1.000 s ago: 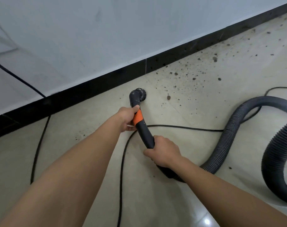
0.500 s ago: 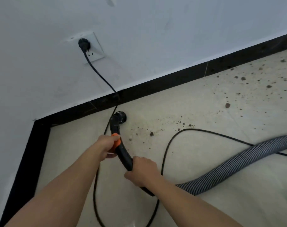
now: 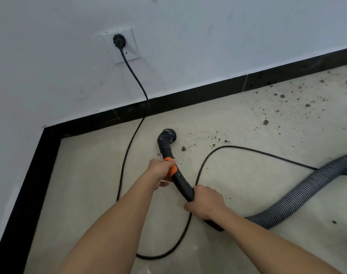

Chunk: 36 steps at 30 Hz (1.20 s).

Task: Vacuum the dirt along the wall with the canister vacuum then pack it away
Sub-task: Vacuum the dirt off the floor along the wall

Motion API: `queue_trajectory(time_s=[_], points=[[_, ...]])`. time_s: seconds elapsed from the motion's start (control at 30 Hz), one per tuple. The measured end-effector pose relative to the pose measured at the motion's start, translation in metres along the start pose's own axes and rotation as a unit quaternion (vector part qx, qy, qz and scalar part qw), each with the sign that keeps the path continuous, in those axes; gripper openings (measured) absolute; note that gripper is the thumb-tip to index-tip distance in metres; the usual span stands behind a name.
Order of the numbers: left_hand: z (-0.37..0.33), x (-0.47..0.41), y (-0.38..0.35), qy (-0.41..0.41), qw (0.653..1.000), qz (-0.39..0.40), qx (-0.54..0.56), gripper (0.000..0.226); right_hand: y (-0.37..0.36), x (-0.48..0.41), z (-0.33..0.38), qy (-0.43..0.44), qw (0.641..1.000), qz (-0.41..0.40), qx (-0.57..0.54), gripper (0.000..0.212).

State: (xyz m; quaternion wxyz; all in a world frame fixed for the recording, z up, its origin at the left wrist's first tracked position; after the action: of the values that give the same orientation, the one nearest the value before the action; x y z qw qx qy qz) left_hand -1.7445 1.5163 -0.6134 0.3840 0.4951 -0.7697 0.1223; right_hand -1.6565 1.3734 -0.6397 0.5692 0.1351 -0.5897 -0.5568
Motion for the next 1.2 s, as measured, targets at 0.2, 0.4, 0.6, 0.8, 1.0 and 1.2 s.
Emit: queue_trajectory(time_s=[0.2,0.4,0.6,0.8,1.0,1.2], points=[[0.039,0.027,0.056,0.061,0.997,0.017,0.048,0.047,0.001,0.027,0.021,0.067,0.991,-0.062,0.1,0.031],[0.051,0.039,0.075,0.077,0.993,0.007,0.088,0.037,-0.011,0.052,0.022,0.095,0.982,-0.089,0.139,0.027],[0.064,0.049,0.045,0.089,0.99,0.048,0.096,0.042,-0.019,0.067,-0.007,0.056,0.972,-0.119,0.196,0.03],[0.051,0.055,0.012,0.044,0.993,0.066,0.092,0.035,-0.023,0.076,-0.013,-0.015,0.977,-0.132,0.165,0.025],[0.047,0.045,0.028,0.032,0.997,0.039,0.06,0.036,-0.032,0.075,0.009,0.01,0.985,-0.123,0.123,0.021],[0.036,0.026,0.039,0.013,0.998,0.013,0.066,0.038,-0.024,0.054,0.026,0.004,0.981,-0.138,0.136,0.027]])
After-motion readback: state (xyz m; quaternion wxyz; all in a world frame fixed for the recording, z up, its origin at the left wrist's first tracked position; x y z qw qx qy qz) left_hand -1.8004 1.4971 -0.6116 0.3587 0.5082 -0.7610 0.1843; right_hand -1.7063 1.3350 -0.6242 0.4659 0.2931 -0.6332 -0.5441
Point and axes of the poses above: each hand's wrist, its own x-axis away from the middle knuckle, its own y-axis out of the back of the hand, z = x × y, the point moved 1 cm from there along -x, towards the middle knuckle, and after that the axes turned 11 degrees about x, right-handed, at the moved point
